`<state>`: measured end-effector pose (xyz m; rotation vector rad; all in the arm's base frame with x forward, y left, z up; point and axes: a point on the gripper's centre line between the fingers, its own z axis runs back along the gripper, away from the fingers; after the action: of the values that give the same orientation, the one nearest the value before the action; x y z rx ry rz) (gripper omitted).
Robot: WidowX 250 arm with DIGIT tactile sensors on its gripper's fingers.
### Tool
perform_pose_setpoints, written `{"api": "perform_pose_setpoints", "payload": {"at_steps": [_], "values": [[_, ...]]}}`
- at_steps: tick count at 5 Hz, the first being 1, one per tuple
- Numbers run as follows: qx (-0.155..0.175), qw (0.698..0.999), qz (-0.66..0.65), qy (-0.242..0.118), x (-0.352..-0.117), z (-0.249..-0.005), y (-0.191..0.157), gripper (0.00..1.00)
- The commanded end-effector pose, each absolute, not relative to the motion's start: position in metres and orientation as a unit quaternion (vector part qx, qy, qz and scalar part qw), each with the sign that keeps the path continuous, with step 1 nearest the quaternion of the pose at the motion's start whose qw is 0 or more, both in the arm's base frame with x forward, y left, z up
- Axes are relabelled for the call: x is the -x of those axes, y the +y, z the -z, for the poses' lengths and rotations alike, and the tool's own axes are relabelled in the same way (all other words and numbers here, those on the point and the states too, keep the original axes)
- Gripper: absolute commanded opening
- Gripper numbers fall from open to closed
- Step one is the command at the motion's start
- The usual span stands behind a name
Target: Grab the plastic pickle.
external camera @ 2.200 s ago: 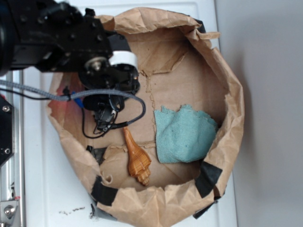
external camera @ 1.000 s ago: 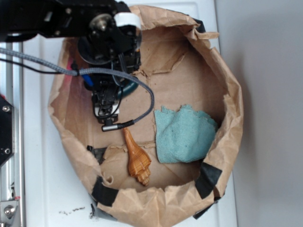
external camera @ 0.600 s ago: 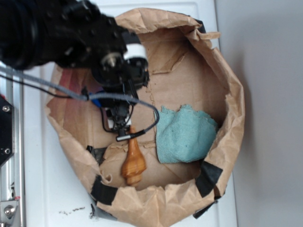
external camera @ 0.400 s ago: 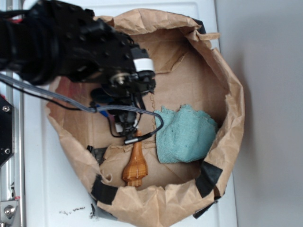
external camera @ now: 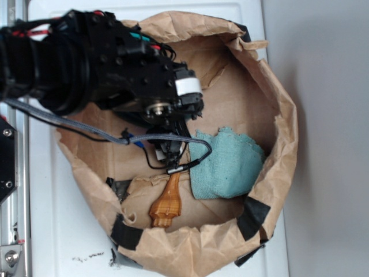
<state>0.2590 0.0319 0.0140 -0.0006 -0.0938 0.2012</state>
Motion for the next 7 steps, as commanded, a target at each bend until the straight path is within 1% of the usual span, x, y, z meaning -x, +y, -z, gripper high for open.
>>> {"api": "perform_pose_setpoints", "payload": {"at_steps": [1,3,4,5,6,7], "values": [[0.016,0.995,-0.087,-0.043,-0.261,-0.022,0.030,0.00],[0.047,0.995,-0.082,-0.032,-0.263,-0.044,0.034,0.00],[0.080,0.994,-0.074,-0.006,-0.259,-0.077,0.038,0.00],[0.086,0.993,-0.081,0.008,-0.257,-0.113,0.042,0.00],[0.100,0.991,-0.084,0.017,-0.255,-0.144,0.046,0.00],[0.103,0.991,-0.085,0.015,-0.254,-0.152,0.047,0.00]]}}
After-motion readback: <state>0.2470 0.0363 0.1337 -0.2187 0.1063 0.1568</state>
